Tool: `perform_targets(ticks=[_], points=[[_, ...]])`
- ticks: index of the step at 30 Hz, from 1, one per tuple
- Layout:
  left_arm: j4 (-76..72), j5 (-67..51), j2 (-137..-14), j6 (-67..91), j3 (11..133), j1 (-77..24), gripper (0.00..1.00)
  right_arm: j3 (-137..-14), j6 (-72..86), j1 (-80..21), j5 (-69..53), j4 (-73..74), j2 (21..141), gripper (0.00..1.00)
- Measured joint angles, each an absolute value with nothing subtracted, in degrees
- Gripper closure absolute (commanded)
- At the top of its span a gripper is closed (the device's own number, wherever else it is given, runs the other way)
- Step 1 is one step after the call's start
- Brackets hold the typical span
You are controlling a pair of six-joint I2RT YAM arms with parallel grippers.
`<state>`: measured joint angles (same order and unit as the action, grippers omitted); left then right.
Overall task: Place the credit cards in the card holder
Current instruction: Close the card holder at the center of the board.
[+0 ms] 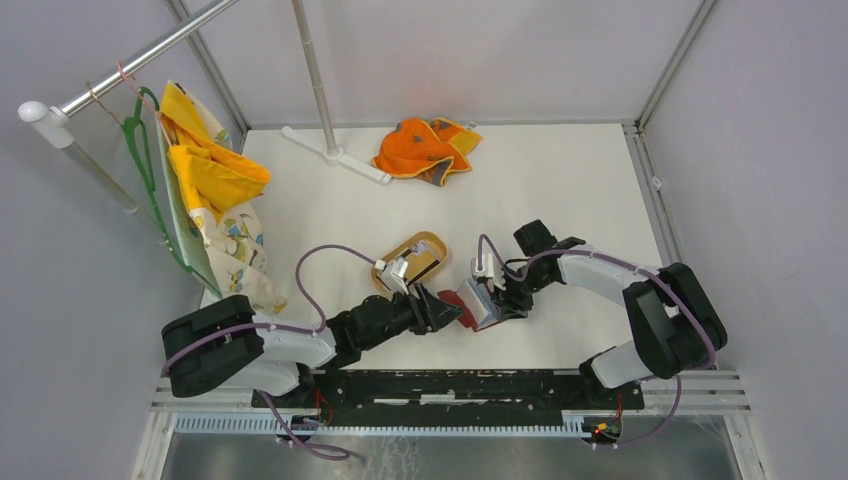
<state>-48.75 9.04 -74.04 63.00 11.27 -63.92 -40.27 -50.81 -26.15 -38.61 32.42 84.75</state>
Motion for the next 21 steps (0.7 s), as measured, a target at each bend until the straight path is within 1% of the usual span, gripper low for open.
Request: perform_targets(ticks=[6, 14, 15, 18, 21], points=[[-51.68, 6.74, -77.95, 60.88, 15.09, -63.92, 0.35, -40.27, -50.76, -26.33, -39.13, 32.45, 84.86, 0.52], [-51.27, 4.97, -80.68, 58.33, 18.85, -63.42, 0.36, -40.27, -50.52, -26.52, -39.46, 32.64, 84.82, 0.50], [-51.05, 4.82, -81.01, 57.91, 19.31, -63.37, 0.37, -40.27, -50.50, -26.52, -39.48, 32.69, 84.79, 0.50], [-50.43, 4.12, -83.07, 56.86, 21.23, -63.24, 0.48, -40.27, -50.37, -26.44, -39.48, 33.21, 84.58, 0.49], [-49.32, 3.77, -85.06, 55.94, 22.81, -62.61, 0.54, -40.27, -50.39, -25.98, -39.46, 34.30, 84.14, 0.48]])
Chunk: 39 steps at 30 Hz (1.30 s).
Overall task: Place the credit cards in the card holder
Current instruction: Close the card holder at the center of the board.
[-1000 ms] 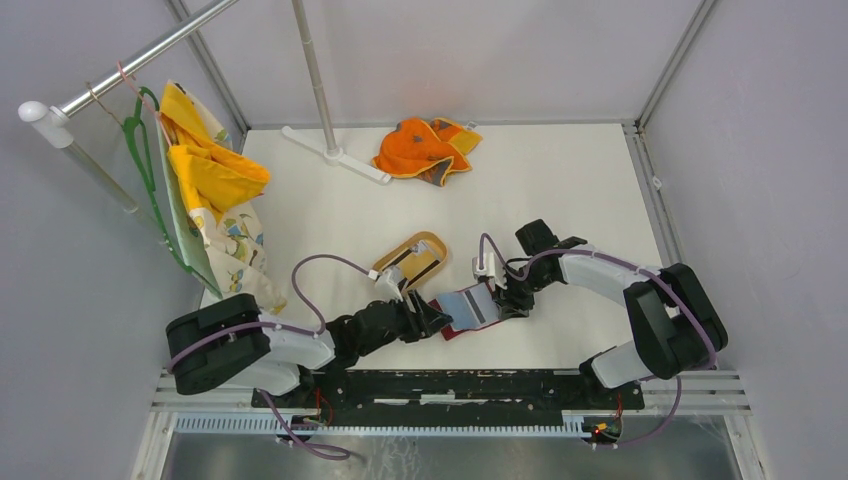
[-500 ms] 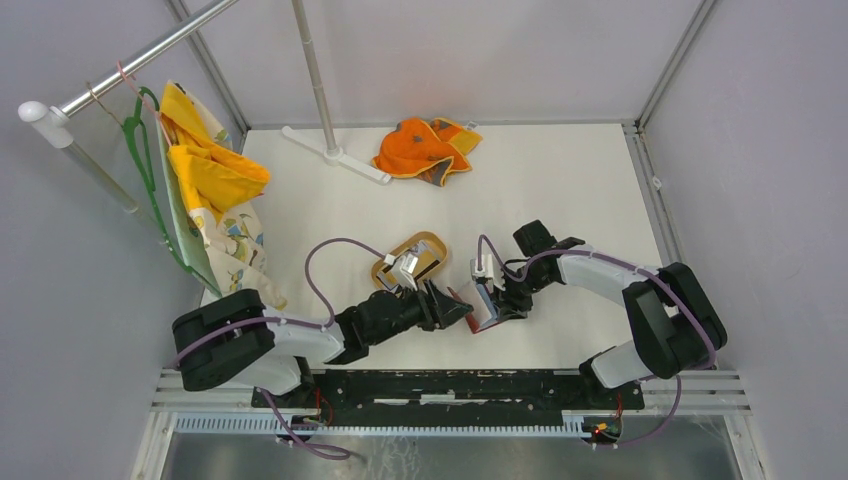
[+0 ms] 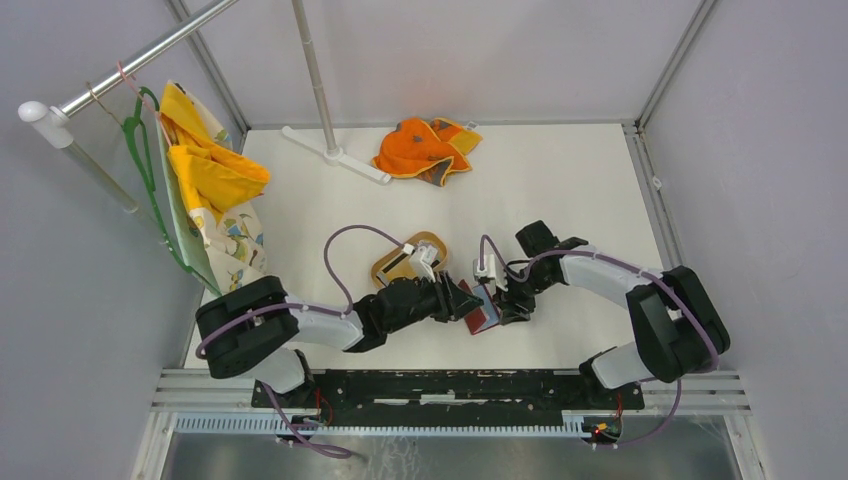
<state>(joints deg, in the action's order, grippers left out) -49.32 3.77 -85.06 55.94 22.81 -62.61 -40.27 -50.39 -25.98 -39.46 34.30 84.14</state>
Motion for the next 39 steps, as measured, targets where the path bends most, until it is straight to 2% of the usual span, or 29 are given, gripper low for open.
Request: perform_targets(ticks=[6, 12, 16, 21, 27, 31, 35, 39], points=[[-46.41, 2.81, -89.19, 53.36, 26.02, -62.04, 0.59, -40.25, -51.05, -22.02, -40.12, 35.83, 78.59, 0.45], [-44.73, 2.17, -93.06, 51.77, 28.32, -61.56, 0.69, -40.25, -54.46, -19.25, -43.79, 36.99, 72.10, 0.47], [-44.73, 0.84, -96.64, 51.03, 30.28, -61.39, 0.77, -39.51, -58.74, -19.25, -49.56, 38.44, 68.88, 0.61], [-45.23, -0.54, -99.68, 50.96, 30.44, -61.23, 0.80, -33.54, -56.82, -20.16, -52.34, 33.10, 64.45, 0.73], [-46.39, -1.83, -100.22, 50.96, 30.44, -60.71, 0.80, -31.73, -51.68, -26.26, -45.10, 26.55, 71.16, 0.79], [-46.22, -2.11, -99.09, 50.89, 30.28, -60.66, 0.76, -32.51, -49.54, -27.83, -41.36, 25.15, 75.40, 0.79], [-43.53, -1.61, -94.54, 49.54, 29.98, -60.60, 0.56, -33.41, -48.18, -28.45, -39.38, 24.43, 75.99, 0.79], [-37.54, 1.37, -88.40, 46.85, 30.06, -60.55, 0.42, -33.58, -47.77, -28.77, -38.74, 24.45, 76.05, 0.79]])
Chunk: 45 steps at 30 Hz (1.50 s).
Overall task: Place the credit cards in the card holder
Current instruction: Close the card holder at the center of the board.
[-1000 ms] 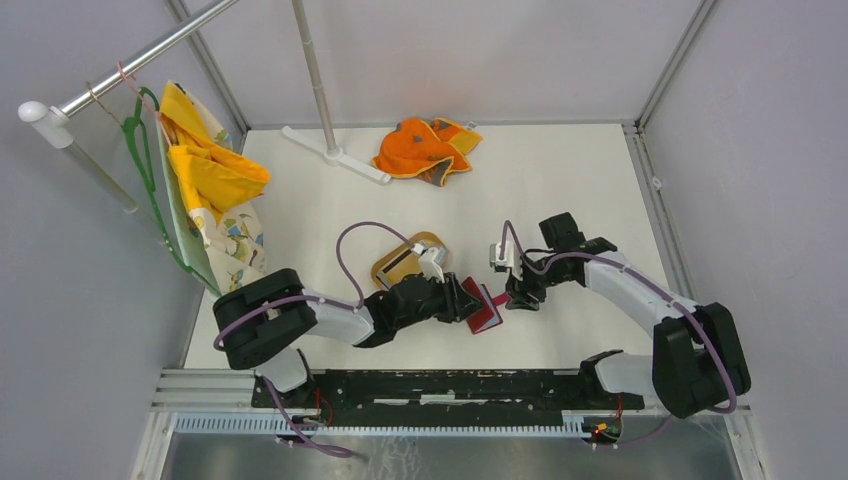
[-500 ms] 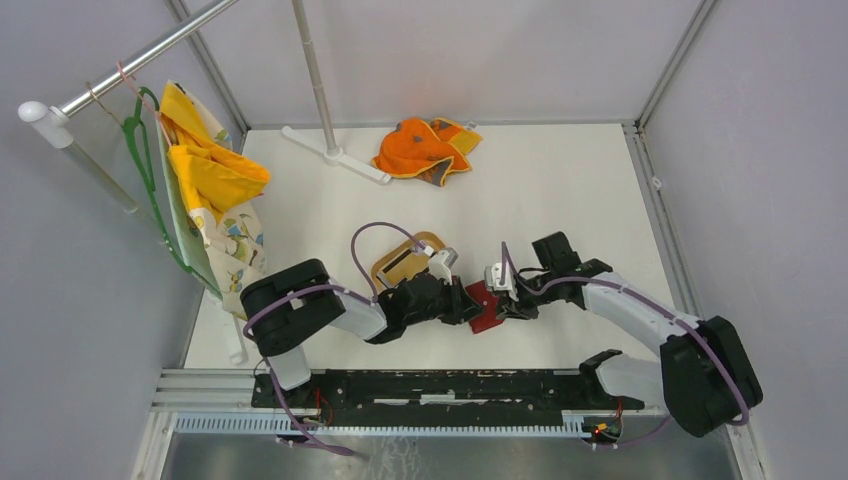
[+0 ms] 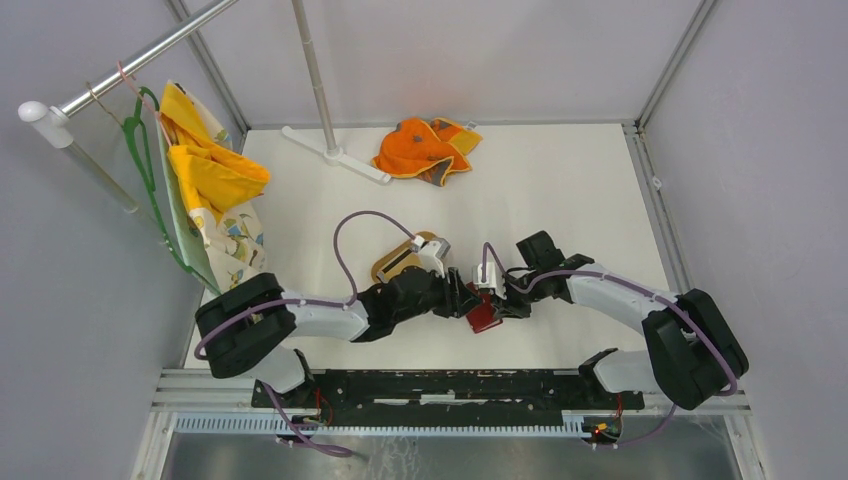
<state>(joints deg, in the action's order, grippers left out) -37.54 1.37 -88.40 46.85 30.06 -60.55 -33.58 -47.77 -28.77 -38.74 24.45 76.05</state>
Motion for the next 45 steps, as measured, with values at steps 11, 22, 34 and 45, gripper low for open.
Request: perform_targets(ticks=[11, 22, 34, 45], points=[[-19.66, 2.50, -85.78, 31.27, 33.89, -55.18, 0.33, -34.35, -49.06, -28.84, -38.85, 25.67, 76.64, 0.78], [-14.52, -6.61, -98.04, 22.59, 44.95, -52.29, 0.58, -34.54, -49.98, -28.84, -38.94, 26.15, 76.79, 0.78], [-16.62, -7.49, -97.91, 24.82, 43.27, -52.23, 0.98, -34.72, -51.09, -28.84, -39.09, 26.89, 76.58, 0.76], [-20.60, 12.19, -91.29, 41.47, 33.95, -64.42, 0.90, -34.81, -52.36, -28.82, -41.23, 30.98, 76.03, 0.68]])
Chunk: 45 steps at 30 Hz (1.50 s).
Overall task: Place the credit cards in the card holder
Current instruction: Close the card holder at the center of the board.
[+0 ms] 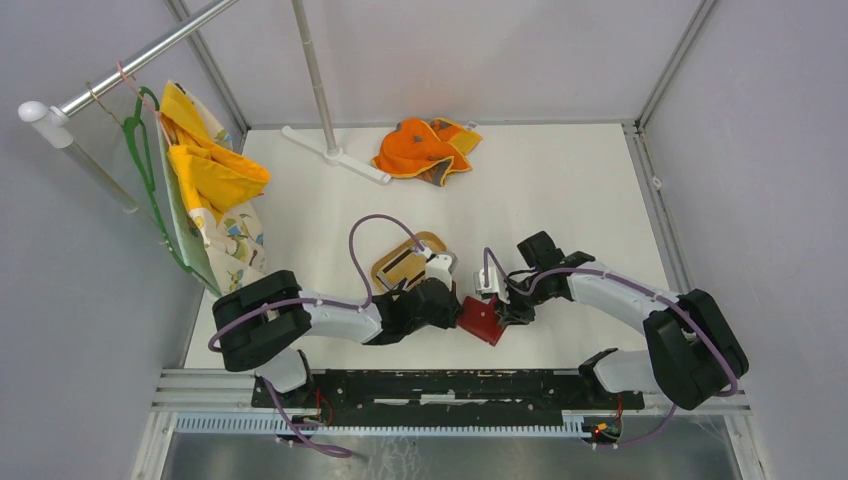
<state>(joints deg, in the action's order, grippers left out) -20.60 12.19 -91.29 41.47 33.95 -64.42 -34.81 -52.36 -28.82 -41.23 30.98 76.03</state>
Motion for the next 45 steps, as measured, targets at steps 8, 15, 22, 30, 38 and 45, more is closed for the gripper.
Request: perform_targets(ticks=[8, 15, 22, 30, 38, 45], points=[[-16.62, 15.86, -83.13, 43.07, 33.43, -67.59, 0.66, -34.81, -53.95, -28.84, -41.60, 31.35, 75.94, 0.70], [-20.93, 12.75, -80.23, 42.52, 33.43, -67.59, 0.88, -34.81, -56.88, -28.82, -42.50, 32.53, 75.22, 0.69], [-21.98, 9.39, -88.77, 42.44, 34.48, -67.13, 0.96, -35.42, -60.60, -28.82, -44.23, 35.68, 73.65, 0.68], [-21.54, 8.21, -94.76, 42.35, 37.95, -66.30, 0.98, -36.91, -61.23, -26.04, -45.47, 37.34, 70.59, 0.60], [-22.63, 7.55, -96.05, 42.11, 38.68, -66.06, 0.98, -41.43, -53.80, -20.25, -44.62, 31.46, 68.38, 0.51], [-23.24, 7.31, -96.05, 41.82, 38.39, -65.98, 0.98, -44.18, -50.59, -15.18, -48.73, 30.61, 76.90, 0.50]])
